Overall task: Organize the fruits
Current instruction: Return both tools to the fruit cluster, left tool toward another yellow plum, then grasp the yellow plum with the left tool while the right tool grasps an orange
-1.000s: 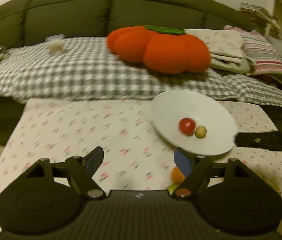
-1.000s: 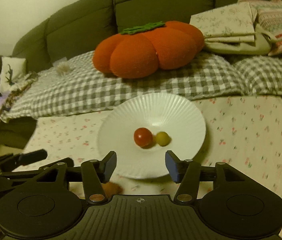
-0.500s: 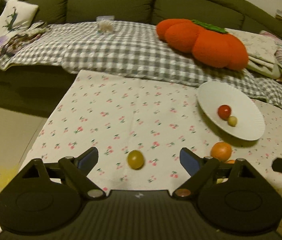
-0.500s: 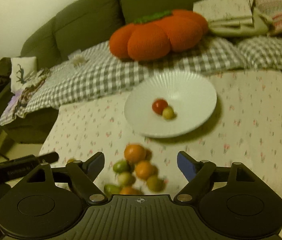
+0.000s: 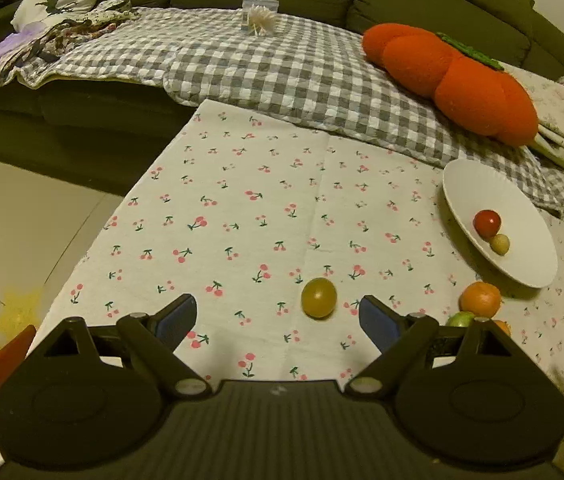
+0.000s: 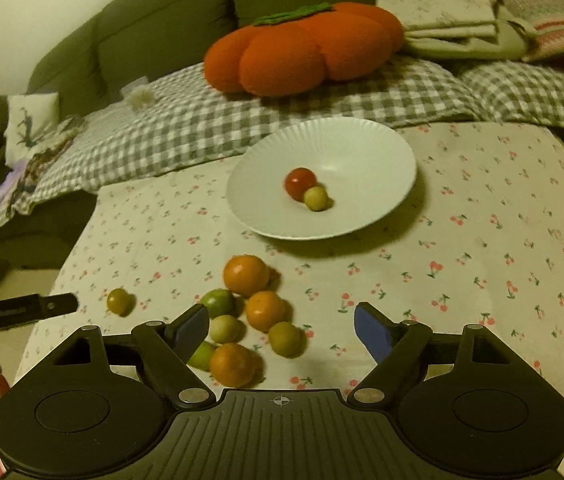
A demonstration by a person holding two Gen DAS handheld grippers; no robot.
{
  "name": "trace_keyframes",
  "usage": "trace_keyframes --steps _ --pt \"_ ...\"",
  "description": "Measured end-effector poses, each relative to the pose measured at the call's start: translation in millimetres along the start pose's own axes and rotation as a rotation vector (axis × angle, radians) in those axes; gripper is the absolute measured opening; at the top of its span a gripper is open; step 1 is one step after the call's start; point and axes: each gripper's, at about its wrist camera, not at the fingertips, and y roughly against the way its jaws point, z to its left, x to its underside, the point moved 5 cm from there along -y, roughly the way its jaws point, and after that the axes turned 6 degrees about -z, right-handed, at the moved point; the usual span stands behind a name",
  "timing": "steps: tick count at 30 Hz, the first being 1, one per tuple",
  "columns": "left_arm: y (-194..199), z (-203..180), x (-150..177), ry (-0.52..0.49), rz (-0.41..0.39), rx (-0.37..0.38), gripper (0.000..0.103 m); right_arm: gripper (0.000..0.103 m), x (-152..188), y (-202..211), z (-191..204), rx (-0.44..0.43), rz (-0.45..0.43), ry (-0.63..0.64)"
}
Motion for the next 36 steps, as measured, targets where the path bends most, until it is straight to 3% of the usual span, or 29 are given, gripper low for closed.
trace_keyframes --steps 4,13,16,18,22,30,36 --pt "-12.7 -4.8 2.5 0.011 0.013 0.029 0.085 0.081 3.3 -2.7 1.1 0.013 -0.001 0.029" --pt "-47.2 -23.4 12.4 -0.084 0.011 0.024 0.063 0.076 11.5 -23.2 -0.2 0.029 0.009 0.022" --pt "-54.0 -27.9 16.4 -0.11 0.012 0.031 0.053 0.076 8.5 -30.8 -0.1 0.026 0.0 0.01" --pt "-58.0 -28.5 18.3 -0.111 0.021 0.04 0.039 0.076 6.3 -37.0 2.6 0.026 -0.008 0.015" --pt "-62.4 -27.4 18.2 -0.107 0.013 0.048 0.024 0.076 1.3 -51.4 10.9 0.016 -0.019 0.031" --pt "-65.1 -33.4 17.7 -0.138 -0.007 0.038 0.022 0.076 -11.3 -77.2 24.4 -0.007 -0.027 0.073" --pt "-62.1 -37.5 17.4 -0.133 0.005 0.041 0.022 0.076 -9.0 -97.9 24.5 -0.009 0.017 0.067"
